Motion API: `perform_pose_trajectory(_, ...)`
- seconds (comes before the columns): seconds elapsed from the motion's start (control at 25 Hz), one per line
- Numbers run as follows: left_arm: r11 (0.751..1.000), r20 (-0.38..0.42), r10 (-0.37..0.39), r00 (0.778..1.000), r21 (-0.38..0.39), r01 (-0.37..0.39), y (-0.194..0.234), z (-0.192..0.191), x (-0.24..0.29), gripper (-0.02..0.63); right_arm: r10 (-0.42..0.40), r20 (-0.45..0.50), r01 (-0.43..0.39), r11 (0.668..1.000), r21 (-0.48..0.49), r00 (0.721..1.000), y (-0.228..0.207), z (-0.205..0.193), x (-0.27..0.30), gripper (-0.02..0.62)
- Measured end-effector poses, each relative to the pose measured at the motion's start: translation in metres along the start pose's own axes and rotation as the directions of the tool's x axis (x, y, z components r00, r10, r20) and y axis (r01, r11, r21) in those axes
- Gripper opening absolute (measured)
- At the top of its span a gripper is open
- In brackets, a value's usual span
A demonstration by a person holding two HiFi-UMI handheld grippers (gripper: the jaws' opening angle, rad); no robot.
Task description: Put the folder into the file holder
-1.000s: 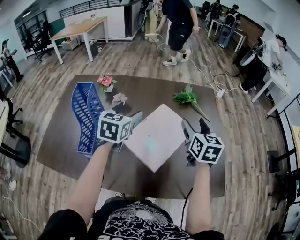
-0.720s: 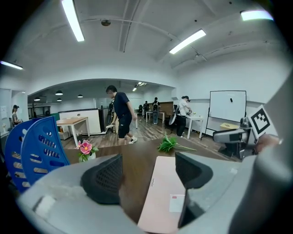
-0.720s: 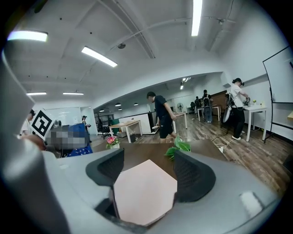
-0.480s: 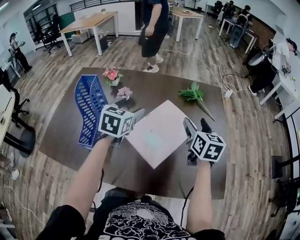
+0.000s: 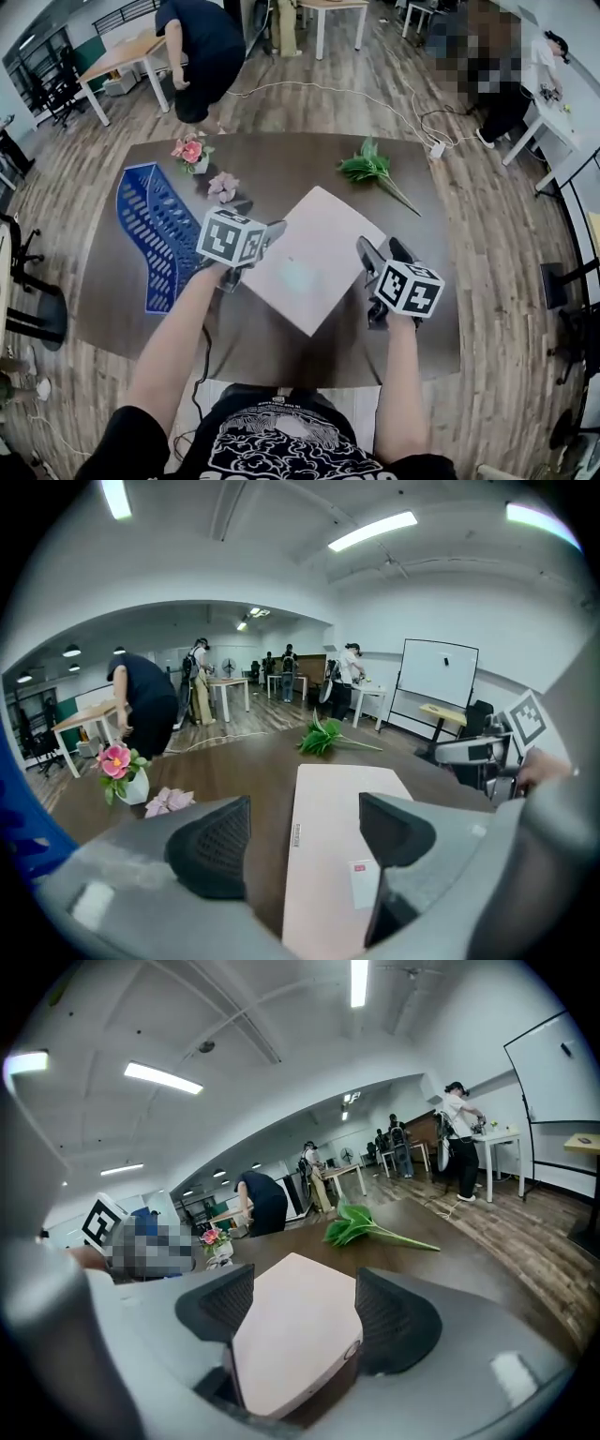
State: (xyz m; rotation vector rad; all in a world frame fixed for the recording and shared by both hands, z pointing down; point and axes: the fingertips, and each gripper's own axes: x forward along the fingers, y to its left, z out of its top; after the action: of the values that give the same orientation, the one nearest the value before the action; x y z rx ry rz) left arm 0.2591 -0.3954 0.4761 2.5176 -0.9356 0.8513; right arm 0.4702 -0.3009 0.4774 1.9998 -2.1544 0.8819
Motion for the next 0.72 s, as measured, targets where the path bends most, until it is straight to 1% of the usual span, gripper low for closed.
perform_pose_trajectory(0.16, 0.997, -0.058, -0.075, 0.995, 0.01, 0.076, 0.0, -0.007, 0.027, 0.37, -0.038, -0.027, 0.04, 0.995, 0.086, 0.999, -0.01, -0.022, 0.008, 0.329)
perform_pose_trajectory(0.28, 0.99, -0.104, -0.137, 0.985, 0.008, 0.139, 0.0, -0.015, 0.044, 0.376, -0.076, -0.058, 0.084, 0.985, 0.151, 0.995, -0.017, -0.044, 0.011, 0.347)
perform_pose_trajectory(0.4, 0.982, -0.141, -0.189, 0.972, -0.006, 0.19, 0.0, -0.024, 0.06, 0.379, -0.095, -0.087, 0.11, 0.974, 0.196, 0.992, -0.019, -0.06, 0.017, 0.353)
perform_pose_trajectory(0.6, 0.962, -0.176, -0.272, 0.946, -0.081, 0.261, -0.002, -0.042, 0.081, 0.396, -0.091, -0.126, 0.127, 0.94, 0.318, 0.988, -0.019, -0.083, 0.028, 0.36)
perform_pose_trajectory(0.72, 0.949, -0.196, -0.312, 0.929, -0.108, 0.296, -0.002, -0.052, 0.089, 0.397, -0.096, -0.15, 0.145, 0.922, 0.359, 0.984, -0.02, -0.093, 0.035, 0.374)
